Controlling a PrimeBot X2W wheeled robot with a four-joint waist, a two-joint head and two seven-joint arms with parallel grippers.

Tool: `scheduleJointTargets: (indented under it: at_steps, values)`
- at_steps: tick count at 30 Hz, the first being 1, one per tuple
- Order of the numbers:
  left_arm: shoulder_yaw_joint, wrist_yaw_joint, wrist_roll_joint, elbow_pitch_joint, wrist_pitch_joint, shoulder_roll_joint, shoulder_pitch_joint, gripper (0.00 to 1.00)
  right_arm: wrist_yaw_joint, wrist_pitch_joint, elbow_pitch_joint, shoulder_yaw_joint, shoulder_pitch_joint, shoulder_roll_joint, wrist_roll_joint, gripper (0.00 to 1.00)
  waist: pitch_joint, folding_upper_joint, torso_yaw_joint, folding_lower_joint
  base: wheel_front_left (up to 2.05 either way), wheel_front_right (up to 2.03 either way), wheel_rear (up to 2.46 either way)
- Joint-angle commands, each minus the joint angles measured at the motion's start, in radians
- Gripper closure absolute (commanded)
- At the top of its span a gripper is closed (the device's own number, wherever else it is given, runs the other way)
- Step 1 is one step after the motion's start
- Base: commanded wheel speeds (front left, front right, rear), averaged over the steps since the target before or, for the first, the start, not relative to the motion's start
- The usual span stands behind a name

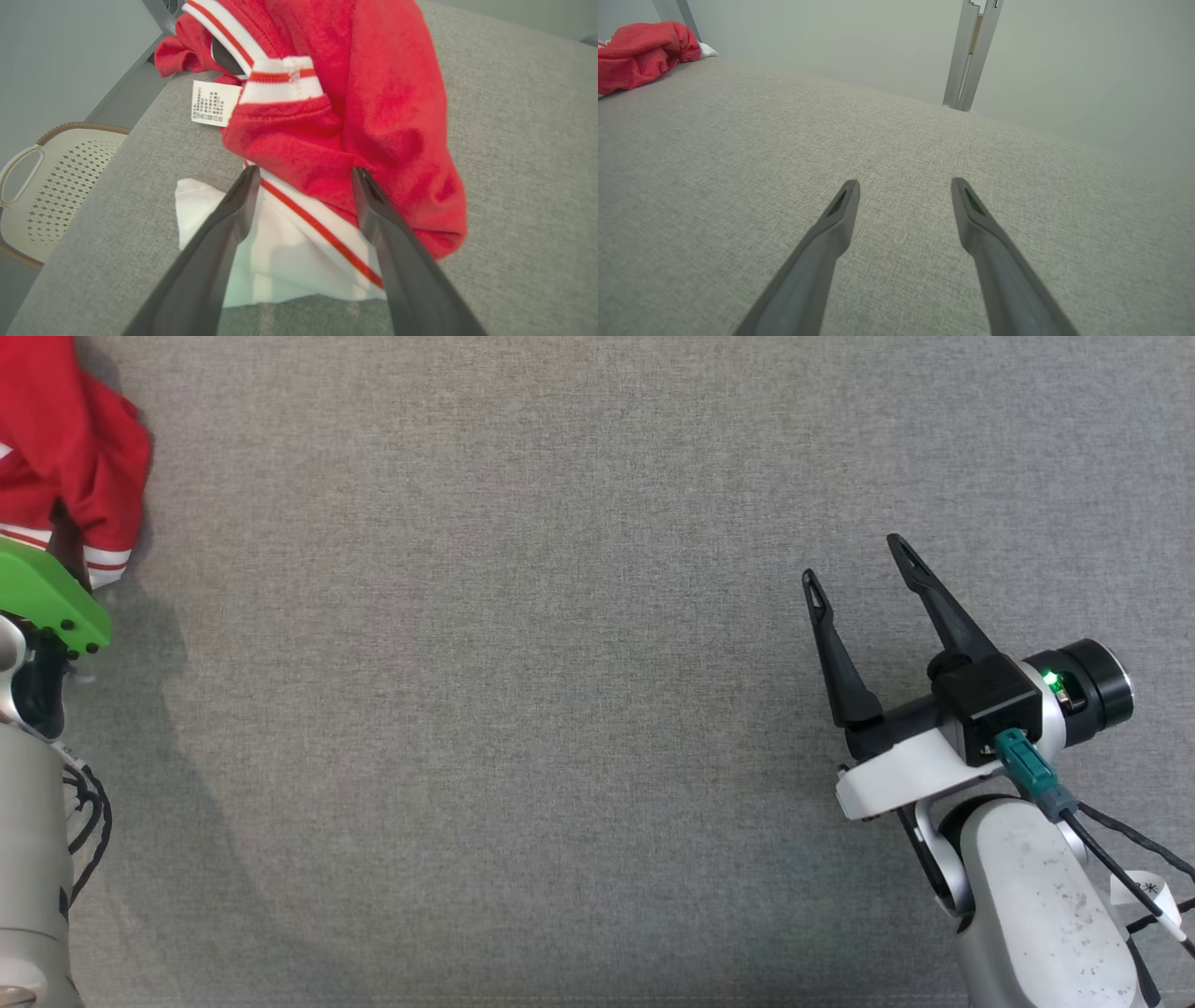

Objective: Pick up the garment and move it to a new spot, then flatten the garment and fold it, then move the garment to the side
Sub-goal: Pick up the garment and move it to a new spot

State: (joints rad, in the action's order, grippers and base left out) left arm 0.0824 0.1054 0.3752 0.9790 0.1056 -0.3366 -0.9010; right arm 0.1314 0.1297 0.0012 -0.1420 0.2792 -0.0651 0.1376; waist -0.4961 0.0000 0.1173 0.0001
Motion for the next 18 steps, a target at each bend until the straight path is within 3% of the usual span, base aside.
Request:
scheduleJointTargets:
  at_steps: [1,3,4,6,7,18]
  values:
    - [0.008,0.000,0.014,0.017,-0.002,-0.005,-0.025,0.00,-0.001,0.006,0.002,0.000,0.013,0.003,-0.001,0.00,-0.005,0.0000,-0.004,-0.0001,0.00,0.00,0.00]
    - [0.012,-0.001,0.027,0.039,0.000,0.005,-0.032,0.33,-0.001,0.008,0.005,0.000,0.015,0.003,-0.003,0.00,-0.005,0.0000,-0.004,-0.0001,0.00,0.00,0.00]
    - [0.012,0.001,0.028,0.047,-0.001,0.005,-0.036,0.60,-0.001,0.010,0.006,-0.001,0.015,0.003,-0.003,0.00,-0.006,0.0000,-0.005,-0.0001,0.00,0.00,0.00]
    - [0.007,0.005,0.031,0.062,-0.011,0.009,-0.042,0.96,-0.001,0.013,0.010,-0.002,0.016,0.005,-0.003,0.00,-0.005,0.0000,-0.007,-0.0001,0.00,0.00,0.00]
    - [0.008,0.007,0.035,0.068,-0.019,0.010,-0.046,1.00,-0.001,0.015,0.013,-0.002,0.016,0.006,-0.004,0.00,-0.002,0.0000,-0.007,-0.0001,0.00,0.00,0.00]
    - [-0.025,0.019,0.032,0.082,-0.101,-0.027,-0.076,1.00,-0.001,0.070,0.088,0.007,0.012,0.013,-0.043,0.00,0.113,0.0000,-0.030,-0.0001,0.00,0.00,0.00]
